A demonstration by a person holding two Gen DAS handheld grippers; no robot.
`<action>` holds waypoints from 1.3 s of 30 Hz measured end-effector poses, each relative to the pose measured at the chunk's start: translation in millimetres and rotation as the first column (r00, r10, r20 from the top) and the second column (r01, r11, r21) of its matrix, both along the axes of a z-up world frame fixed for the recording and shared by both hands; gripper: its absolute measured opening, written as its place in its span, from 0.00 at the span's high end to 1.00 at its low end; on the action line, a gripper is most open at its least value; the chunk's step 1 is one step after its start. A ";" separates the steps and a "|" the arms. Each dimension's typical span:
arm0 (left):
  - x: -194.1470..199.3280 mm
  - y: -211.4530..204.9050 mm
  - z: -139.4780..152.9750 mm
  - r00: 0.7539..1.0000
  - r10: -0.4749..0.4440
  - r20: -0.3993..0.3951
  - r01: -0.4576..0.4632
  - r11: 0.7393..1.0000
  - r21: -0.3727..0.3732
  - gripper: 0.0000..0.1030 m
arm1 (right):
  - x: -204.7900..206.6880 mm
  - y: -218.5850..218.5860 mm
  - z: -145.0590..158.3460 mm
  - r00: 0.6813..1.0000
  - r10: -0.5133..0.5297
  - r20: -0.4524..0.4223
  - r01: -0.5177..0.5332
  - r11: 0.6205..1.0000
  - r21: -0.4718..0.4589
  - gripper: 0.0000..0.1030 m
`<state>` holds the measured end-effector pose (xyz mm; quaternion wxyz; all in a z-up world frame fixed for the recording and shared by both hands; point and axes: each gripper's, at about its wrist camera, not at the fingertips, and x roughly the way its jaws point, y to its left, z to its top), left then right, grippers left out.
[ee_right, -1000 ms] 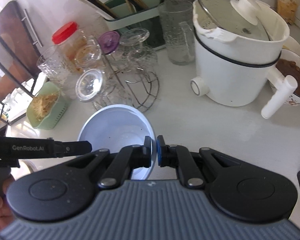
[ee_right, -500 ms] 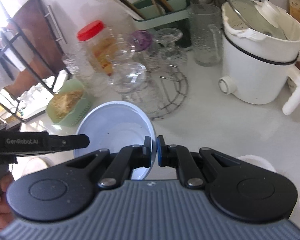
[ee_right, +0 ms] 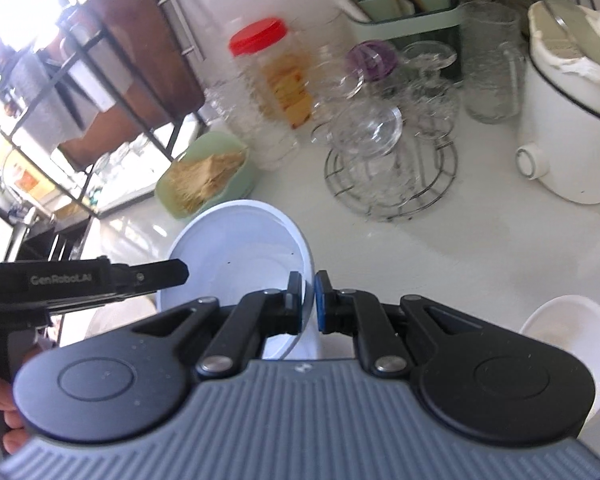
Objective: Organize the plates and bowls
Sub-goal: 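Lift the second translucent bowl with the left gripper and carry it to the first bowl, then lower the second bowl into the first bowl and open the left gripper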
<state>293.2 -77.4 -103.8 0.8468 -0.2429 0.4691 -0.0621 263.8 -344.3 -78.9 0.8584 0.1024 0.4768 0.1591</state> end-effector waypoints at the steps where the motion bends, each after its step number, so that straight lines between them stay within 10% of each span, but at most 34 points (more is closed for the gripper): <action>1: -2.8 2.3 -3.3 1.000 0.007 -0.008 -0.007 1.000 -0.002 0.90 | -1.2 2.7 -3.0 1.000 0.007 -0.006 -0.007 1.000 -0.005 0.90; 35: -16.4 2.8 -41.3 0.986 0.028 -0.163 -0.011 0.995 0.103 0.81 | -20.7 21.8 -43.6 0.994 -0.006 -0.106 -0.002 0.997 -0.081 0.89; 39: -17.7 6.8 -32.0 0.989 0.032 -0.141 -0.017 0.994 0.111 0.73 | -20.6 19.2 -34.4 0.997 -0.014 -0.075 0.007 0.996 -0.093 0.66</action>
